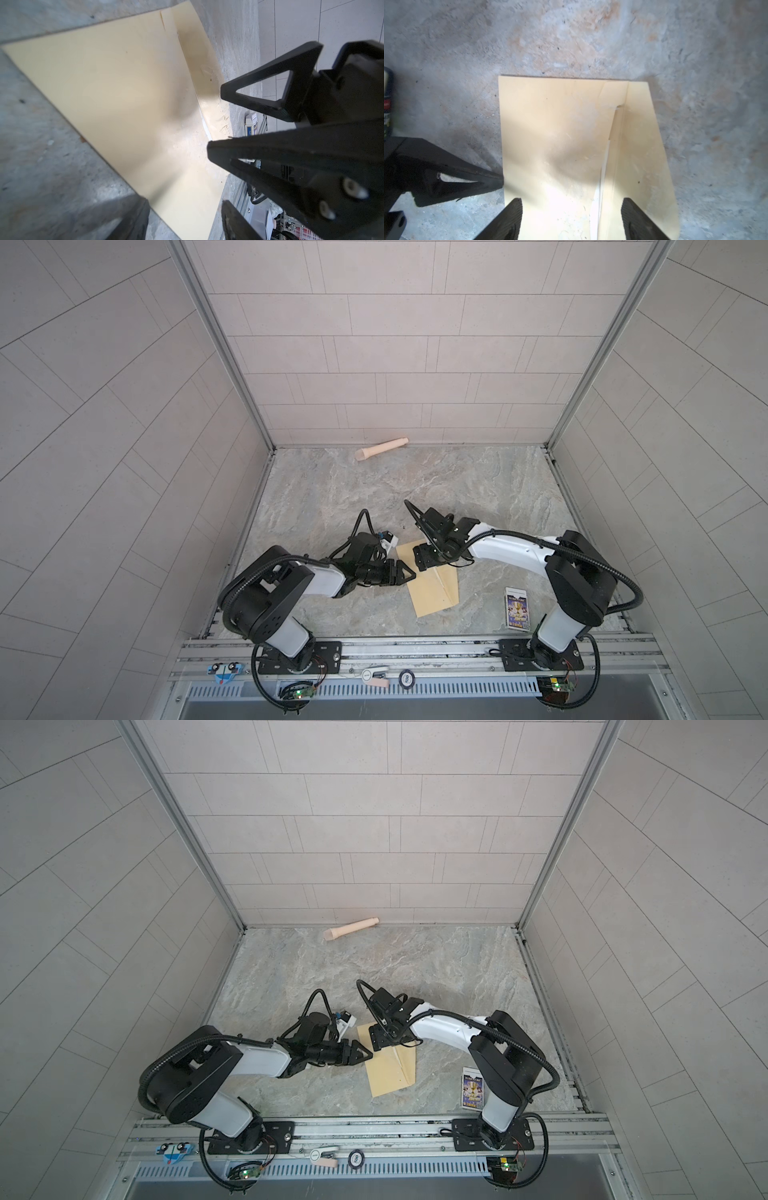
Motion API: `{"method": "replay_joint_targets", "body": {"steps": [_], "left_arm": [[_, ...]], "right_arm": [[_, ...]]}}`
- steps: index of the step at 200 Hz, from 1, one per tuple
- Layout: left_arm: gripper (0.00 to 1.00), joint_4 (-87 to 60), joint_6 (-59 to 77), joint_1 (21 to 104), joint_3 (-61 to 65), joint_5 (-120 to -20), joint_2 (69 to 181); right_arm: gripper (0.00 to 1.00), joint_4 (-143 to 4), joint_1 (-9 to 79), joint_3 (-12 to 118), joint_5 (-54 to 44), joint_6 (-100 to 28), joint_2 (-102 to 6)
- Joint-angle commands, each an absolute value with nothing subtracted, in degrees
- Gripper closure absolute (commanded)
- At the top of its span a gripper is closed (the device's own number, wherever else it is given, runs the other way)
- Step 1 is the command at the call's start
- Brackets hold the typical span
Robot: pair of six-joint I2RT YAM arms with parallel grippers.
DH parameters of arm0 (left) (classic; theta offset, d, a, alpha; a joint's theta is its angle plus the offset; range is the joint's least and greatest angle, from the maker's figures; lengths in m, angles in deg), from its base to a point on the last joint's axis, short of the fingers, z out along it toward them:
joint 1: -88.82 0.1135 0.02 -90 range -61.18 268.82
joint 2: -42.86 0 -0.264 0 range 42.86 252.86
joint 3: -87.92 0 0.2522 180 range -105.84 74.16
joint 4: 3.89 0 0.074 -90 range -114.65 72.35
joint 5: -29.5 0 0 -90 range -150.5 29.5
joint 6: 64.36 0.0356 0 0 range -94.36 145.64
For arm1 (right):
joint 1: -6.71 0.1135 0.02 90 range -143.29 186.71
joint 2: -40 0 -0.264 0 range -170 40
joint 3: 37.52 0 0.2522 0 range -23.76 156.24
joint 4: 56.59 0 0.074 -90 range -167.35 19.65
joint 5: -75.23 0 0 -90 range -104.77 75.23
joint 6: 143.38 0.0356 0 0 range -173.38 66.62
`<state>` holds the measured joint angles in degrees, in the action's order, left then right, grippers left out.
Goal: Place the letter into the envelope and seal it
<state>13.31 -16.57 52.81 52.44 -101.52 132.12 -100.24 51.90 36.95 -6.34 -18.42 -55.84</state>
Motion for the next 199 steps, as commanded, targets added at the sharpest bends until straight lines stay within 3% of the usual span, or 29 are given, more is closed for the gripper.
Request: {"method": "replay_joint_targets", "body": {"steps": [1,55,92,101,115,140,170,199], "left_arm": [[0.38,4.9,-17.5,53.1,55.5,-97.7,132.4],[0.38,4.5,-17.2,53.1,55.8,-97.4,132.0],[0.37,4.0,-17.6,53.1,55.3,-96.3,131.2],[0.38,2.9,-17.7,53.6,54.8,-95.7,129.8],[0.37,-3.2,-16.5,55.3,51.6,-91.7,125.3],[0.35,-12.7,-10.9,55.4,39.9,-79.3,122.9],[0.37,-17.0,-6.3,55.6,27.2,-85.2,135.8],[0.44,-14.7,-7.0,54.8,26.6,-89.1,143.4]], "right_arm": [[0.24,-101.4,53.2,33.8,-6.2,-16.4,-54.5],[0.3,-93.6,53.8,29.9,-0.3,-12.5,-55.6],[0.32,-95.8,53.1,28.9,0.5,-13.7,-47.0],[0.32,-100.0,55.6,28.7,-4.1,-15.5,-43.7],[0.27,-108.1,64.8,27.4,-21.0,-15.3,-39.2],[0.24,-113.7,77.1,22.8,-43.6,-7.1,-40.2],[0.22,-107.7,79.4,24.2,-46.1,-6.9,-47.5],[0.22,-107.6,79.3,24.0,-47.6,-5.0,-53.7]]}}
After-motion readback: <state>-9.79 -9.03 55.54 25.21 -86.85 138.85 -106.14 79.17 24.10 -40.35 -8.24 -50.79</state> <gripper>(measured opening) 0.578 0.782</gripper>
